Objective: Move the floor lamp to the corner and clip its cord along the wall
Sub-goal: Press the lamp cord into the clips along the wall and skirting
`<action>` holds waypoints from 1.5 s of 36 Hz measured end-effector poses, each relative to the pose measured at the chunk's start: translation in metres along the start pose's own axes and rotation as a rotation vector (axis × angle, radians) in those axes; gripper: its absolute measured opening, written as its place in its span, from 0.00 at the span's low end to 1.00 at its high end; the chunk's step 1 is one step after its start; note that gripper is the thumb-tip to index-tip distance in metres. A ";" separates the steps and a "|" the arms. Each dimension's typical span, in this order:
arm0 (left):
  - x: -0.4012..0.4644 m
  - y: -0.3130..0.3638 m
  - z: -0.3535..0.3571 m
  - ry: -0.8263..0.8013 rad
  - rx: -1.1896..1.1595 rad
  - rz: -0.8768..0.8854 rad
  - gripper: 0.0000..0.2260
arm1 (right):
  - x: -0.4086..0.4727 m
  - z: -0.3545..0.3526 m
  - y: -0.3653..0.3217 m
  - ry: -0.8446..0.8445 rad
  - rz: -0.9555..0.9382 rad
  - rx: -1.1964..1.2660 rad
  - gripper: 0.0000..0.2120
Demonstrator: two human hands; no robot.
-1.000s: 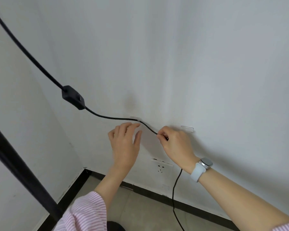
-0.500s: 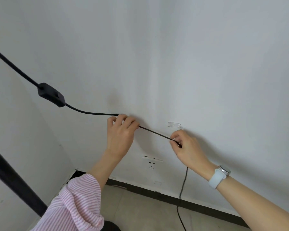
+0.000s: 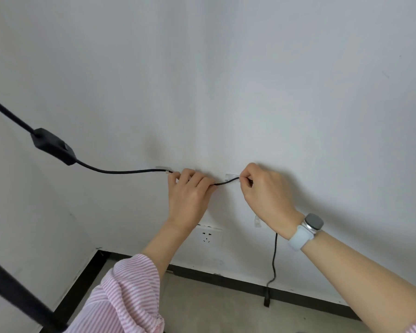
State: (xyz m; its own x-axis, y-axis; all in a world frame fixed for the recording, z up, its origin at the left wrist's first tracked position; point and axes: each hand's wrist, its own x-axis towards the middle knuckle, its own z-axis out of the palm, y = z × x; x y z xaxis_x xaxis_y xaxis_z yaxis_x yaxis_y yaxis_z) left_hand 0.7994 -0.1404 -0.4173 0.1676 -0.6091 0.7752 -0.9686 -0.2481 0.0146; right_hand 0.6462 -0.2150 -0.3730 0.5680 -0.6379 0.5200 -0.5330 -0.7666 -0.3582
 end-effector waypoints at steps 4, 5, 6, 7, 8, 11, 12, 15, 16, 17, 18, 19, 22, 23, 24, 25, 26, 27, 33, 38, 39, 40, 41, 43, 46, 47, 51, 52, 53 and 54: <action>0.003 0.004 -0.001 -0.046 -0.070 -0.099 0.06 | 0.007 -0.001 0.000 0.022 0.015 -0.013 0.03; 0.004 0.004 -0.002 -0.045 -0.093 -0.134 0.07 | 0.007 -0.001 0.000 0.030 0.017 -0.003 0.03; 0.006 0.004 -0.003 -0.042 -0.112 -0.168 0.07 | 0.006 -0.001 0.002 0.034 0.023 0.012 0.03; 0.008 0.004 -0.005 -0.036 -0.124 -0.191 0.08 | 0.005 -0.001 0.004 0.033 0.034 0.030 0.04; 0.010 0.003 -0.006 -0.027 -0.124 -0.196 0.08 | 0.003 0.000 0.007 0.031 0.049 0.050 0.05; 0.015 0.001 -0.009 0.003 -0.094 -0.164 0.08 | -0.010 0.002 0.020 0.047 0.102 0.129 0.08; 0.016 0.000 -0.010 0.010 -0.086 -0.162 0.08 | -0.017 0.003 0.025 0.059 0.119 0.152 0.07; 0.015 -0.002 -0.010 0.023 -0.066 -0.183 0.08 | -0.043 0.012 0.041 0.024 0.203 0.298 0.05; 0.015 -0.002 -0.010 0.033 -0.064 -0.189 0.08 | -0.051 0.015 0.046 0.004 0.246 0.376 0.06; 0.014 -0.001 -0.010 0.044 -0.067 -0.197 0.08 | -0.058 0.018 0.051 -0.004 0.292 0.442 0.07; 0.014 0.000 -0.010 0.055 -0.071 -0.207 0.08 | -0.065 0.021 0.056 0.001 0.332 0.492 0.09; 0.014 0.000 -0.009 0.068 -0.075 -0.219 0.08 | -0.069 0.022 0.059 0.008 0.363 0.531 0.10; 0.011 0.001 -0.007 0.110 -0.085 -0.258 0.08 | -0.078 0.028 0.063 0.042 0.447 0.681 0.10; 0.010 0.002 -0.005 0.124 -0.092 -0.269 0.08 | -0.079 0.030 0.063 0.058 0.482 0.733 0.09; 0.008 0.003 -0.004 0.140 -0.096 -0.275 0.08 | -0.081 0.033 0.063 0.069 0.518 0.781 0.08; 0.005 0.003 -0.002 0.155 -0.098 -0.278 0.07 | -0.082 0.035 0.064 0.070 0.549 0.819 0.07; 0.003 0.004 0.000 0.170 -0.101 -0.283 0.06 | -0.085 0.039 0.065 0.062 0.575 0.846 0.07; 0.000 0.003 0.002 0.183 -0.102 -0.294 0.06 | -0.088 0.043 0.066 0.047 0.596 0.861 0.07; -0.020 0.004 0.009 0.223 -0.130 -0.330 0.08 | -0.099 0.061 0.072 -0.020 0.682 0.865 0.05; -0.041 0.038 0.016 -0.032 -0.391 -0.273 0.05 | -0.092 0.071 0.070 -0.013 0.730 0.846 0.09; -0.044 0.047 0.019 -0.084 -0.420 -0.273 0.06 | -0.091 0.074 0.068 -0.010 0.730 0.843 0.09; -0.046 0.056 0.021 -0.119 -0.436 -0.287 0.07 | -0.090 0.076 0.067 -0.005 0.731 0.842 0.10; -0.046 0.063 0.024 -0.134 -0.446 -0.311 0.08 | -0.089 0.077 0.065 0.001 0.732 0.839 0.10; -0.043 0.075 0.030 -0.128 -0.443 -0.354 0.09 | -0.089 0.081 0.062 0.012 0.732 0.832 0.11; -0.036 0.084 0.038 -0.112 -0.433 -0.396 0.09 | -0.089 0.084 0.064 0.024 0.734 0.857 0.10; -0.034 0.085 0.040 -0.104 -0.430 -0.405 0.09 | -0.090 0.085 0.066 0.018 0.732 0.877 0.09; -0.030 0.083 0.046 -0.070 -0.396 -0.460 0.12 | -0.107 0.087 0.081 -0.073 0.683 0.912 0.05; -0.030 0.082 0.047 -0.065 -0.390 -0.469 0.13 | -0.113 0.087 0.086 -0.100 0.681 0.905 0.05; -0.030 0.082 0.048 -0.062 -0.388 -0.476 0.13 | -0.119 0.088 0.090 -0.126 0.681 0.887 0.06; -0.030 0.081 0.048 -0.061 -0.393 -0.484 0.14 | -0.124 0.088 0.094 -0.145 0.682 0.862 0.06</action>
State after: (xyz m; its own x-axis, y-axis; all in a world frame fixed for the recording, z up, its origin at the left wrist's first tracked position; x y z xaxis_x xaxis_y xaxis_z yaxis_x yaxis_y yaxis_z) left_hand 0.7250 -0.1784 -0.4699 0.6034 -0.5419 0.5850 -0.7733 -0.2185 0.5952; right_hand 0.5807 -0.2148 -0.5388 0.4199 -0.9051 -0.0670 -0.1789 -0.0102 -0.9838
